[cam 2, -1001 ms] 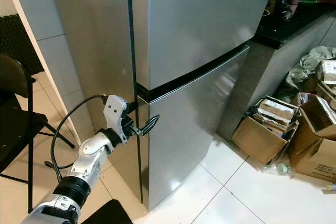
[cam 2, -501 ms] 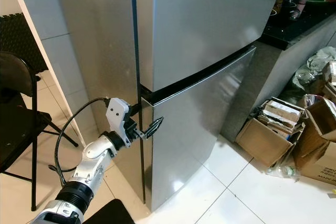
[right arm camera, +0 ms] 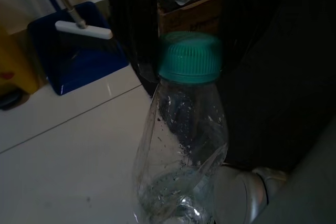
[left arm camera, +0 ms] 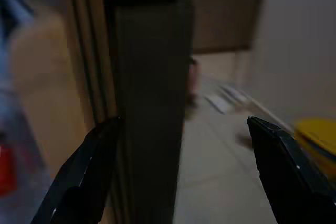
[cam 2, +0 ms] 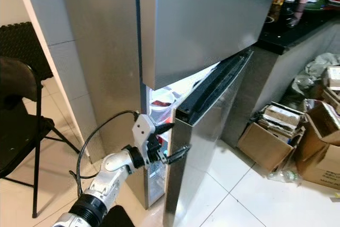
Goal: Restocking fridge
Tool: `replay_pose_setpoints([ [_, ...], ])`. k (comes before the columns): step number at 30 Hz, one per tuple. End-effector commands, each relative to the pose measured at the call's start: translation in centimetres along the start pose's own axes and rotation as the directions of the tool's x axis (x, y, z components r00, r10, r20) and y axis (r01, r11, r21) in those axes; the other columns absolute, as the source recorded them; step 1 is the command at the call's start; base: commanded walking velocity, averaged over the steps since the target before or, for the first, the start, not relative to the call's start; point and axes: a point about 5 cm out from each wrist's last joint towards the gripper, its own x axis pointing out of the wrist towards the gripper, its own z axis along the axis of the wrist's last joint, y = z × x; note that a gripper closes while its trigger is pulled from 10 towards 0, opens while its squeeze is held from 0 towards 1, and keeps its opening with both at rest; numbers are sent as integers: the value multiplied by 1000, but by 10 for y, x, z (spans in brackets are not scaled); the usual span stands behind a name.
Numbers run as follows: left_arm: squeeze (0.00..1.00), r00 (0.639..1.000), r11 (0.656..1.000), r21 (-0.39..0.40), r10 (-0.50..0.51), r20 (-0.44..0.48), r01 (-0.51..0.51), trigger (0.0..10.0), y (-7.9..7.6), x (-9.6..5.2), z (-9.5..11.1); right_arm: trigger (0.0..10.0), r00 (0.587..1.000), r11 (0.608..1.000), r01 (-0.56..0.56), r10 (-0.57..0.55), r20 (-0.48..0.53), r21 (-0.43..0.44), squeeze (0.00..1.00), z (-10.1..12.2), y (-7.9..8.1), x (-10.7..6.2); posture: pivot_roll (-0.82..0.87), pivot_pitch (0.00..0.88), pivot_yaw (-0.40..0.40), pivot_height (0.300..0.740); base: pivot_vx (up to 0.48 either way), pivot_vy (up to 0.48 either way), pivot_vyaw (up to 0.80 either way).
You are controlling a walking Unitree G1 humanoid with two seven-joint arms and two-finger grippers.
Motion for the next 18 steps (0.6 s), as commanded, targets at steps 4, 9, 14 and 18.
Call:
replay_pose_setpoints([
  [4, 0, 995, 995, -30, -92, -31, 91, 10000, -12, 0, -6, 10000, 1000, 1000, 2, -2, 16, 9, 0, 4, -1, 0, -17, 0, -46, 740, 0, 0, 0],
  [9, 0, 960, 977, -105, -203, -194, 185, 10000, -19, -34, -35, 10000, 1000, 1000, 3, -3, 18, 6, 0, 8, -2, -1, -12, 0, -48, 740, 0, 0, 0],
  [14, 0, 933, 973, -145, -214, -289, 178, 10000, -17, -57, -51, 10000, 1000, 1000, 3, -3, 19, 5, 0, 9, -3, -1, -10, 0, -51, 740, 0, 0, 0],
  [18, 0, 903, 971, -186, -209, -376, 148, 10000, -18, -77, -67, 10000, 1000, 1000, 4, -4, 17, 1, 0, 9, -3, -1, -6, 0, -55, 740, 0, 0, 0],
])
